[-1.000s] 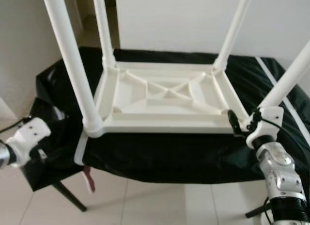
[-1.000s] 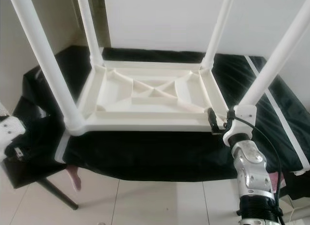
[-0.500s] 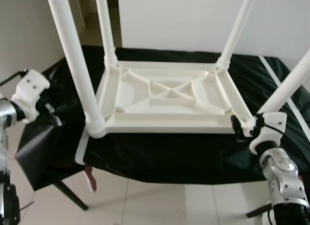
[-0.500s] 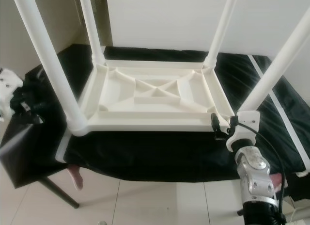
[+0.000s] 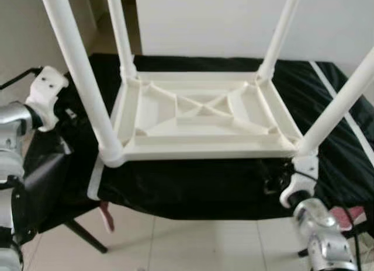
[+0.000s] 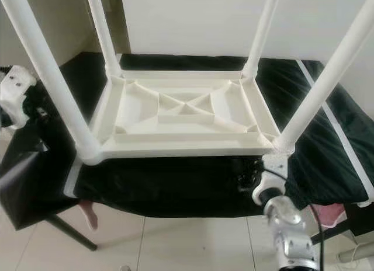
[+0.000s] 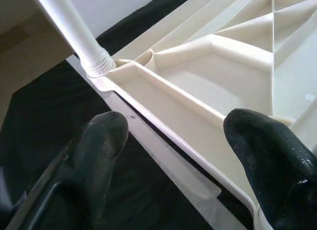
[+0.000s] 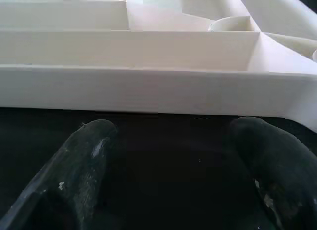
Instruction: Building children table
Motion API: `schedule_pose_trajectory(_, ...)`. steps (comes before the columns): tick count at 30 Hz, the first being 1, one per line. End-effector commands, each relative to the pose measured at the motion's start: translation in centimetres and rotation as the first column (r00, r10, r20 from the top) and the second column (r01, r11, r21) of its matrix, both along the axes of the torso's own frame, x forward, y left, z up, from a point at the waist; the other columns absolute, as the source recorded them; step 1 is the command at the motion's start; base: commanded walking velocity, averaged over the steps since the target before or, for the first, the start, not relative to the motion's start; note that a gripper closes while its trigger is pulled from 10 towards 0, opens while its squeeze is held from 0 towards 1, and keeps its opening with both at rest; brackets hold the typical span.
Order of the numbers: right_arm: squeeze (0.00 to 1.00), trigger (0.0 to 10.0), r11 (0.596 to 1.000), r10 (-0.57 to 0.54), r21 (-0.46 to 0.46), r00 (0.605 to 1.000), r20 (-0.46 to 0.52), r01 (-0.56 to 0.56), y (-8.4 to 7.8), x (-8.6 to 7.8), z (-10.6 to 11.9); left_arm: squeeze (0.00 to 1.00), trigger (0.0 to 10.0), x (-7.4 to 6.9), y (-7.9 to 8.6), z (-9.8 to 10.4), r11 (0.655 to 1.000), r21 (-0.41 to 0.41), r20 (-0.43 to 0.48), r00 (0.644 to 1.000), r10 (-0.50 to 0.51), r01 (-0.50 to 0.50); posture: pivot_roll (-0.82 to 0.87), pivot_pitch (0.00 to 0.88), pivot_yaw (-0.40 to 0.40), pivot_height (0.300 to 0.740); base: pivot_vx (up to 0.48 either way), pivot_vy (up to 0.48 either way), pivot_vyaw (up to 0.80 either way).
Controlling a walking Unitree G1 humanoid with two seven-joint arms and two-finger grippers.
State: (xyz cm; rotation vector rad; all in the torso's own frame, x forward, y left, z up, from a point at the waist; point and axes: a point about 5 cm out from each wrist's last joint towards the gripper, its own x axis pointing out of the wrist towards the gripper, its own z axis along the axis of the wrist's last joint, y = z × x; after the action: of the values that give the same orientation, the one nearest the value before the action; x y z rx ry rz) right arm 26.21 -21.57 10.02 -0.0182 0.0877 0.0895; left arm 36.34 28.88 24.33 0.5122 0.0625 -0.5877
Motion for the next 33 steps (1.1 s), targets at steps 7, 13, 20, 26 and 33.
schedule_pose_trajectory(7,0.0,10.0,0.999,-0.026,0.026,0.999,-0.03,0.027,0.2,0.2,-0.7,0.0,10.0,1.9,-2.8,0.5,0.955,-0.214,0.229,0.94,0.252,-0.204,-0.04,0.056,0.004,0.74,0.0,0.0,0.0)
schedule_pose_trajectory(13,0.0,10.0,0.996,-0.063,0.055,0.997,-0.04,0.065,-0.2,1.5,-0.9,0.0,10.0,1.0,-7.5,-3.1,0.985,-0.138,0.146,0.986,-0.079,0.099,-0.03,0.057,-0.006,0.74,0.0,0.0,0.0)
schedule_pose_trajectory(20,0.0,10.0,0.994,-0.099,0.052,0.995,-0.032,0.1,-0.9,2.7,-0.5,0.0,10.0,-1.0,-9.6,-6.5,0.957,-0.159,0.057,0.97,-0.234,0.241,-0.02,0.056,-0.019,0.74,0.0,0.0,0.0)
schedule_pose_trajectory(26,0.0,10.0,0.989,-0.138,0.059,0.99,-0.018,0.138,-1.3,4.7,0.0,0.0,10.0,-4.1,-12.1,-9.3,0.907,-0.179,-0.033,0.919,-0.392,0.38,-0.01,0.054,-0.022,0.74,0.0,0.0,0.0)
schedule_pose_trajectory(33,0.0,10.0,0.985,-0.136,0.103,0.99,-0.024,0.137,-0.5,6.8,0.1,0.0,10.0,-4.8,-15.0,-10.7,0.883,-0.216,-0.07,0.896,-0.439,0.416,0.0,0.048,-0.022,0.74,0.0,0.0,0.0)
